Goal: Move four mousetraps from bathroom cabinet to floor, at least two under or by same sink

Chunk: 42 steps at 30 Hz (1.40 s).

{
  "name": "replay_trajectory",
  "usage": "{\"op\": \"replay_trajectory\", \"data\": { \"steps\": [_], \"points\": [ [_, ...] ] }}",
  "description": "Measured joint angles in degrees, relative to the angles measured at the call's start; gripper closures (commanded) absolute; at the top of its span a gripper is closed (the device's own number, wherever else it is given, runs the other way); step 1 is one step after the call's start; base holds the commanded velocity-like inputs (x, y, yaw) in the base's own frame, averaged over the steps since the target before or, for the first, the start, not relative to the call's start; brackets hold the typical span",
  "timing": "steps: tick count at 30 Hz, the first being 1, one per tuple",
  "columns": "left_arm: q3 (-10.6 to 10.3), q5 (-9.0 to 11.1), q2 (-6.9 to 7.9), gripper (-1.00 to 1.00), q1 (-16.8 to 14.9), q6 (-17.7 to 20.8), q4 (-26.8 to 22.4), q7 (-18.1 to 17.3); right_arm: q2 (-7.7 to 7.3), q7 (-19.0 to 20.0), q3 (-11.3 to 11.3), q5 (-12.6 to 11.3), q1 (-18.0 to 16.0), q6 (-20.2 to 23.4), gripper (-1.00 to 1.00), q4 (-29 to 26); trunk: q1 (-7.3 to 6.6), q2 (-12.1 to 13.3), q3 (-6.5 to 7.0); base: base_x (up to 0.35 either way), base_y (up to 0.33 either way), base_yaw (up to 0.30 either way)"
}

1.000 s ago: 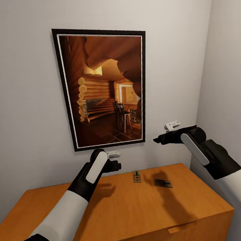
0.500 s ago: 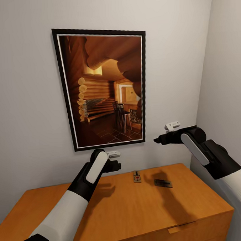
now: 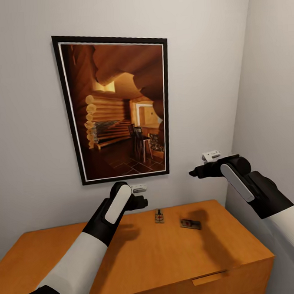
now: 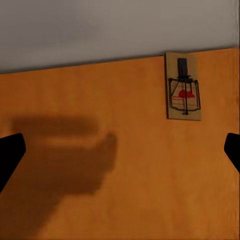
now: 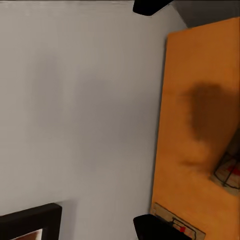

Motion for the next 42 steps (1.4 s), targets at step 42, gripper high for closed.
{"op": "replay_trajectory", "data": {
  "steps": [42],
  "points": [
    [0.0, -0.1, -0.01, -1.00, 0.0, -0.1, 0.1, 0.1, -0.34, 0.8, 9.0, -5.7, 0.7, 0.0, -1.00, 0.1, 0.00, 0.0, 0.00, 0.000, -0.027, 0.000]
  ]
}}
